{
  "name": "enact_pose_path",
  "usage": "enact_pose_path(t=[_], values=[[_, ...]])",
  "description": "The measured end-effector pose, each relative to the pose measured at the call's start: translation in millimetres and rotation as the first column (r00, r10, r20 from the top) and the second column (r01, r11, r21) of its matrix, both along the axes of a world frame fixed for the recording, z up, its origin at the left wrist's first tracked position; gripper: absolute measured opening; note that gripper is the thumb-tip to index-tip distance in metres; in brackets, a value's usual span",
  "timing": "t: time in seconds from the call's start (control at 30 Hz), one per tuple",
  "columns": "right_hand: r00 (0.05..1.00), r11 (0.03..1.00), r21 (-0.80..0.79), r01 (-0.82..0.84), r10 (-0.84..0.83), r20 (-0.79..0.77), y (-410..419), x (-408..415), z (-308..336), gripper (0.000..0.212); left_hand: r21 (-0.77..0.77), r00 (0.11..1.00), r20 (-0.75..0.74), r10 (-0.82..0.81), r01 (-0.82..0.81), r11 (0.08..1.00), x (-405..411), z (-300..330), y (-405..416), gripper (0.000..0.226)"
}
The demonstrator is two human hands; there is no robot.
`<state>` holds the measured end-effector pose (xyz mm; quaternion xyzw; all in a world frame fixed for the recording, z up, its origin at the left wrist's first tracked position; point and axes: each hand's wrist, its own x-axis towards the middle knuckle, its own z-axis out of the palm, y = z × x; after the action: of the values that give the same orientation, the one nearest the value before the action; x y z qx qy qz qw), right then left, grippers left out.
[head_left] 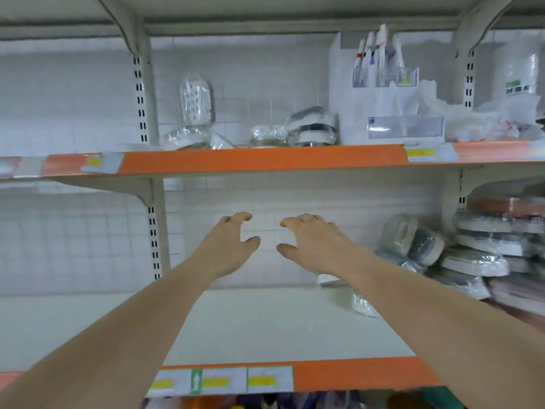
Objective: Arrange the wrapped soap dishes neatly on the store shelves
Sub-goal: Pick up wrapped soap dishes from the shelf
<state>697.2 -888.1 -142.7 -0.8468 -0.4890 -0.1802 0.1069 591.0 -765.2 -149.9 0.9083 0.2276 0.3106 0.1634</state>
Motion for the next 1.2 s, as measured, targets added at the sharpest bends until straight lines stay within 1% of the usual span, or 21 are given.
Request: enact_pose_path(t=[0.13, 0.23, 0.3, 0.4, 0.47, 0.53, 0.63, 0.73, 0.83, 0.93, 1.07, 1.2], values=[[0.992, 0.993, -0.017, -0.12, 0.121, 0.034, 8, -43, 25, 0.053, 0.061, 0.997, 0.062, 0.042, -0.046, 0.997, -49, 22, -1, 0.049], [0.974, 0.976, 0.002, -0.219, 0.218, 0.062, 5, -70, 46, 0.049, 0.101, 0.986, 0.137, 0.093, -0.107, 0.989, -84, 38, -10, 0.042], [0.955, 0.956, 0.05, -0.289, 0.285, 0.077, 0, -84, 59, 0.044, 0.137, 0.973, 0.201, 0.109, -0.139, 0.981, -104, 50, -16, 0.034], [0.922, 0.903, 0.189, -0.386, 0.374, 0.097, -9, -96, 80, 0.034, 0.196, 0.934, 0.317, 0.164, -0.233, 0.952, -126, 68, -21, 0.024], [0.912, 0.873, 0.265, -0.41, 0.396, 0.104, -13, -100, 95, 0.029, 0.206, 0.919, 0.335, 0.206, -0.285, 0.936, -136, 81, -18, 0.022], [0.917, 0.877, 0.271, -0.398, 0.368, 0.153, -12, -99, 109, 0.028, 0.185, 0.912, 0.333, 0.241, -0.314, 0.931, -142, 91, -11, 0.023], [0.931, 0.897, 0.267, -0.352, 0.307, 0.197, -3, -92, 128, 0.031, 0.18, 0.901, 0.355, 0.249, -0.327, 0.928, -145, 106, 8, 0.025], [0.946, 0.929, 0.237, -0.285, 0.233, 0.225, 15, -86, 144, 0.036, 0.181, 0.909, 0.314, 0.273, -0.339, 0.923, -142, 118, 34, 0.028], [0.955, 0.952, 0.211, -0.22, 0.167, 0.246, 42, -85, 158, 0.037, 0.22, 0.924, 0.268, 0.273, -0.335, 0.916, -137, 127, 68, 0.029], [0.959, 0.961, 0.22, -0.166, 0.105, 0.262, 76, -80, 175, 0.032, 0.28, 0.94, 0.22, 0.262, -0.318, 0.906, -127, 144, 106, 0.032], [0.966, 0.969, 0.238, -0.062, -0.001, 0.257, 128, -69, 206, 0.03, 0.352, 0.964, 0.129, 0.231, -0.263, 0.898, -105, 179, 157, 0.036], [0.987, 0.959, 0.283, 0.0, -0.046, 0.156, 176, -55, 235, 0.033, 0.407, 0.979, 0.024, 0.2, -0.193, 0.893, -74, 211, 201, 0.045]])
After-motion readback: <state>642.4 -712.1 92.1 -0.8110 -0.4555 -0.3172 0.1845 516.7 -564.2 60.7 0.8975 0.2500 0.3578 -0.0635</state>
